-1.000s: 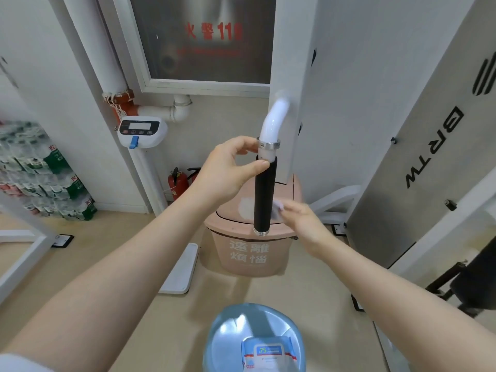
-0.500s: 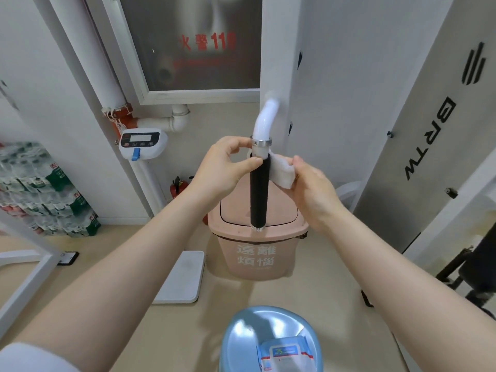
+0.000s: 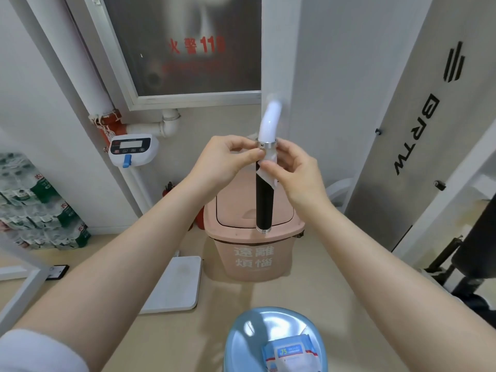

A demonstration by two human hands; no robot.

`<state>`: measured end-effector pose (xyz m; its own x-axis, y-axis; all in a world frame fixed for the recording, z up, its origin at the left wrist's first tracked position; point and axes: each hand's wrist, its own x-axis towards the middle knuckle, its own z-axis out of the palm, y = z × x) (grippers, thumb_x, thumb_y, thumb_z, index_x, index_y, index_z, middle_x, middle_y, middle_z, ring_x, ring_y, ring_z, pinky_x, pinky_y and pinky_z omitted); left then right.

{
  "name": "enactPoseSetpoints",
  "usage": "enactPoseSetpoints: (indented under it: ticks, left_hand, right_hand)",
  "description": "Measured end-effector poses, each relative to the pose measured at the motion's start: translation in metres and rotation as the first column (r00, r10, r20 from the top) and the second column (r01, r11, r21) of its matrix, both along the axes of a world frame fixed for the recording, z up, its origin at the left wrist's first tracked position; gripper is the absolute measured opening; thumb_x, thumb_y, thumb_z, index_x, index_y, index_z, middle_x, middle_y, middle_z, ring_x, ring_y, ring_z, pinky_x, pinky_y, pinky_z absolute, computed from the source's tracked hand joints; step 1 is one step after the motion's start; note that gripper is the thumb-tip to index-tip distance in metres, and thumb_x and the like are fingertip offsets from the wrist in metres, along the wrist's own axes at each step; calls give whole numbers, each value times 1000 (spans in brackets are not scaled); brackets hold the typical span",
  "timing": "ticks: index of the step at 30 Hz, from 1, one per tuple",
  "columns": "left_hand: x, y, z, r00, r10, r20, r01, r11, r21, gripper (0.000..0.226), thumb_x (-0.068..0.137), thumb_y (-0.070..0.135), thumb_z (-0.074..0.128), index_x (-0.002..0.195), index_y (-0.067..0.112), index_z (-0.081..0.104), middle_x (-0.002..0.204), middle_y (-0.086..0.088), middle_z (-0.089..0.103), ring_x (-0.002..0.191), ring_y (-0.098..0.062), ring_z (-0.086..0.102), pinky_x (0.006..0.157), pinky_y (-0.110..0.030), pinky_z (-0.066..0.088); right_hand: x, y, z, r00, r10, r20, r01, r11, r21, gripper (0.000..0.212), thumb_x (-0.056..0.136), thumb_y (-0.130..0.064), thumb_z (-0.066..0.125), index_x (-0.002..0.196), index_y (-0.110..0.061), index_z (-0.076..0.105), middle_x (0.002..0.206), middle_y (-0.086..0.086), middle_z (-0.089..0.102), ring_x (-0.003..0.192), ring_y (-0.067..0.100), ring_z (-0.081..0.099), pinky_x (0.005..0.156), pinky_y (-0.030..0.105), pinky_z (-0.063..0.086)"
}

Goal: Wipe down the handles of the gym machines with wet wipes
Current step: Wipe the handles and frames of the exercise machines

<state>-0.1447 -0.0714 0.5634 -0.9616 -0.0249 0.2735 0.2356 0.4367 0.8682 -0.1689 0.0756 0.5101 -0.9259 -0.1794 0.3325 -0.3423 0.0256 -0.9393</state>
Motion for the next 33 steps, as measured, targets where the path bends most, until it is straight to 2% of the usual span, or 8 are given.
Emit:
enactPoseSetpoints:
  ticks: [4, 8, 15, 19, 22, 25, 29, 33]
  left_hand:
    - [-1, -1, -2, 1000, -2, 0, 2, 1000, -18, 14, 82, 23, 69, 94, 16, 70, 94, 7, 68, 92, -4, 60, 84, -15, 42]
    - [-1, -3, -3, 999, -32, -7, 32, 999, -9, 12, 84, 22, 68, 94, 16, 71, 90, 9, 68, 84, 3, 61, 77, -6, 43]
    - [-3, -6, -3, 994, -113, 2, 113, 993, 20, 9, 87, 17, 64, 94, 13, 67, 84, 11, 66, 70, 14, 58, 68, 0, 42]
    - [-4, -7, -3, 994, -112, 9, 112, 993, -23, 4, 87, 23, 64, 88, 21, 66, 86, 10, 66, 76, 3, 59, 69, -2, 42]
    - [-7, -9, -7, 992, -127, 20, 128, 991, -47, 2, 87, 27, 62, 87, 25, 63, 91, 8, 66, 82, -5, 61, 78, -17, 45]
    - [-9, -12, -8, 988, -150, 26, 150, 989, -11, 2, 88, 25, 62, 89, 23, 63, 90, 8, 65, 77, -4, 61, 76, -20, 46]
    - [-12, -11, -9, 984, -179, 19, 179, 984, 24, 1, 87, 23, 63, 86, 23, 62, 85, 10, 63, 70, 0, 60, 69, -12, 45]
    - [-11, -10, -6, 974, -223, 37, 220, 974, 60, 7, 87, 17, 63, 93, 16, 66, 82, 10, 63, 63, 4, 58, 65, -6, 44]
  right_hand:
    - [16, -2, -41, 995, 17, 99, -24, 997, 74, 33, 84, -12, 65, 116, -19, 63, 106, -8, 69, 101, 3, 63, 86, 21, 50]
    - [28, -2, -89, 967, -68, 244, -4, 959, 285, 27, 81, -19, 69, 107, -25, 66, 100, -13, 70, 98, 6, 64, 93, 39, 50]
    - [21, -9, -48, 983, -167, 73, 158, 982, 108, 32, 82, -15, 68, 113, -22, 63, 103, -10, 69, 98, -1, 61, 82, 13, 48]
    - [35, -15, -105, 946, -255, 199, 140, 878, 458, 7, 80, -23, 67, 79, -16, 65, 65, -5, 61, 62, 9, 51, 56, 23, 38]
    - [32, -15, -110, 926, -320, 199, 172, 829, 532, 24, 80, -23, 65, 65, -7, 53, 50, -2, 39, 53, 13, 35, 45, 21, 23]
    - [32, -13, -98, 939, -318, 130, 196, 806, 559, 27, 84, -18, 61, 65, -2, 49, 51, 0, 32, 56, 17, 29, 47, 26, 19]
    - [34, -8, -62, 928, -366, -68, 364, 850, 380, 16, 91, -13, 54, 90, -12, 70, 66, 12, 64, 62, 27, 48, 58, 33, 39]
    - [44, -7, -27, 792, -434, -430, 556, 803, 215, 32, 92, -7, 48, 119, -15, 63, 68, -15, 54, 62, 2, 49, 62, 8, 36]
